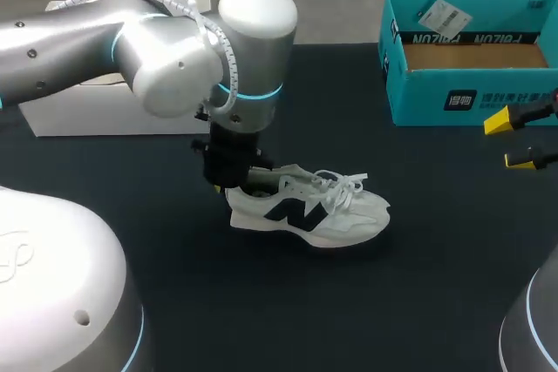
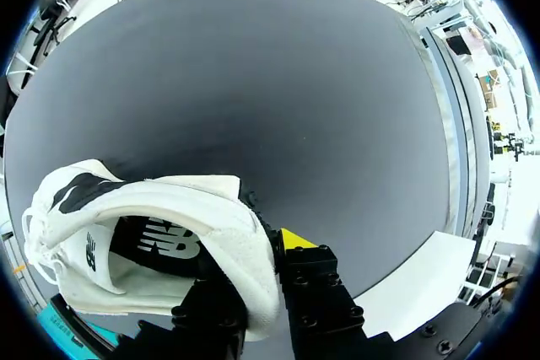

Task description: Take the shoe out of the shoebox, open the shoe tongue, remove and reinsert the insole, then place the shoe into the shoebox

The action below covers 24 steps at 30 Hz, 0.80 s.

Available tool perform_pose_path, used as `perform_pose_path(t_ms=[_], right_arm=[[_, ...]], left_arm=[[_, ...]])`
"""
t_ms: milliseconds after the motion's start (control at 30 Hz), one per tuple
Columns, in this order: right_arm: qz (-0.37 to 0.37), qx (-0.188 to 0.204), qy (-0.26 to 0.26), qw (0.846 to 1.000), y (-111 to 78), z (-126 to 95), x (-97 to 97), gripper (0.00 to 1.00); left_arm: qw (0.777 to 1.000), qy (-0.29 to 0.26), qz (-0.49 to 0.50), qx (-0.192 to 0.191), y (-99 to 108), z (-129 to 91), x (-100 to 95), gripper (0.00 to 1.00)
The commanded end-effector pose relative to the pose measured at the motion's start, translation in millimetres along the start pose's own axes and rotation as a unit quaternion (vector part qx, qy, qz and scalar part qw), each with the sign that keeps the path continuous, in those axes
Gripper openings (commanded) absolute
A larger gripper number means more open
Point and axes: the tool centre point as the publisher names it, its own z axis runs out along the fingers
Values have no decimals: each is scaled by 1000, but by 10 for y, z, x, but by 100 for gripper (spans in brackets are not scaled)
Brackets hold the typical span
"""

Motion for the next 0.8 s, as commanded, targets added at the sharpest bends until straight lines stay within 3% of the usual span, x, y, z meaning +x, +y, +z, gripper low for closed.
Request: perform_pose_path(t_ms=[33, 333, 567, 600, 633, 800], right_arm=[[1, -1, -1, 1000, -11, 3, 2, 100], [1, -1, -1, 1000, -11, 3, 2, 100], [1, -1, -1, 1000, -11, 3, 2, 100], [1, -1, -1, 1000, -11, 3, 2, 100], [1, -1, -1, 1000, -11, 3, 2, 100], [1, -1, -1, 1000, -11, 3, 2, 100]], left_arm=[[1000, -2, 2, 11, 104, 230, -125, 0], [1000, 3, 6, 22, 107, 459, -235, 0], [1000, -2, 8, 26, 99, 459, -238, 0], [1000, -4, 10, 26, 93, 429, -233, 43], [1000, -8, 15, 24, 92, 405, -230, 100], [1000, -17, 18, 19, 81, 260, -221, 100]])
